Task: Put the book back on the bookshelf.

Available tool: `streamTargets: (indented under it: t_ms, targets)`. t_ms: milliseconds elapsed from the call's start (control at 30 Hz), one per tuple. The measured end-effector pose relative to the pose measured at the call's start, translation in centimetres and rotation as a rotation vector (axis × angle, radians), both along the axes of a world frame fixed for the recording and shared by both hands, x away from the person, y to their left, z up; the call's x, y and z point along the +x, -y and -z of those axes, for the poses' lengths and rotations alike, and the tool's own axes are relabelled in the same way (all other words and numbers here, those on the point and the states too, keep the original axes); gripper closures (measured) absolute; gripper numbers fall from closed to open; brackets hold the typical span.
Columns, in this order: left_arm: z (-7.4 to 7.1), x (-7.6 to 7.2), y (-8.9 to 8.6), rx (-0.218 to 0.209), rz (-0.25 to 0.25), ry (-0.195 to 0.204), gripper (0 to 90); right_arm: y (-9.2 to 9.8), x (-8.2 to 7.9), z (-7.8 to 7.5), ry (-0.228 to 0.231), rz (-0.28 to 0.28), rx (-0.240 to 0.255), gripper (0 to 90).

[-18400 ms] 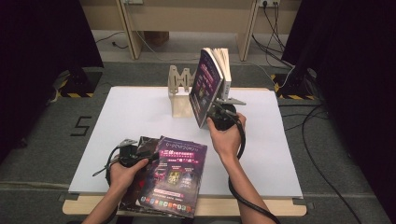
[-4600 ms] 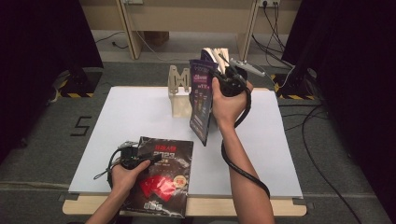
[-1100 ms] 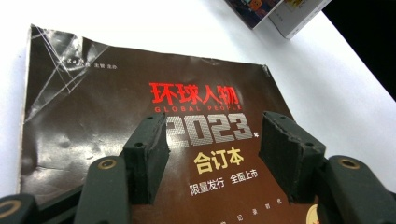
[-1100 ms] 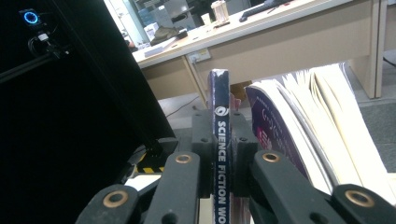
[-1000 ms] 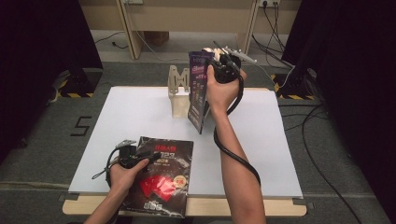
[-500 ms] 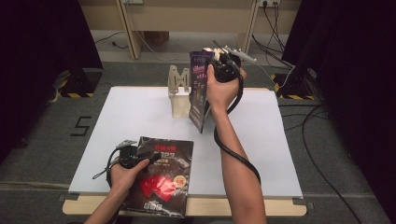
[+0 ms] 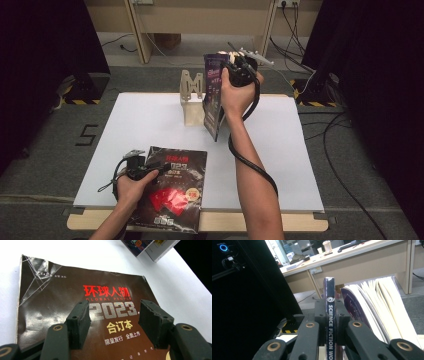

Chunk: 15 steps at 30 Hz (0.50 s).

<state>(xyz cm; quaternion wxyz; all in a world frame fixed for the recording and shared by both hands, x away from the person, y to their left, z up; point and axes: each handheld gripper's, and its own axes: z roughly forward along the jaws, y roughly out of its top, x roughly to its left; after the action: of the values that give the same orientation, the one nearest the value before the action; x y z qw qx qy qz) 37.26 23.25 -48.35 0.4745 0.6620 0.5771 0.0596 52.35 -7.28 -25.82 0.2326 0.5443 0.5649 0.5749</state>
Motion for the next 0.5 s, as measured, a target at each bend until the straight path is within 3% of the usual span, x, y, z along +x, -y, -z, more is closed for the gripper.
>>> streamTargets:
  t_ms: [500]
  targets:
    - [0.06,0.07,0.06,-0.004,0.004,0.0,41.1,-0.14,0.47,0.16,-0.002,0.011,-0.004,84.3]
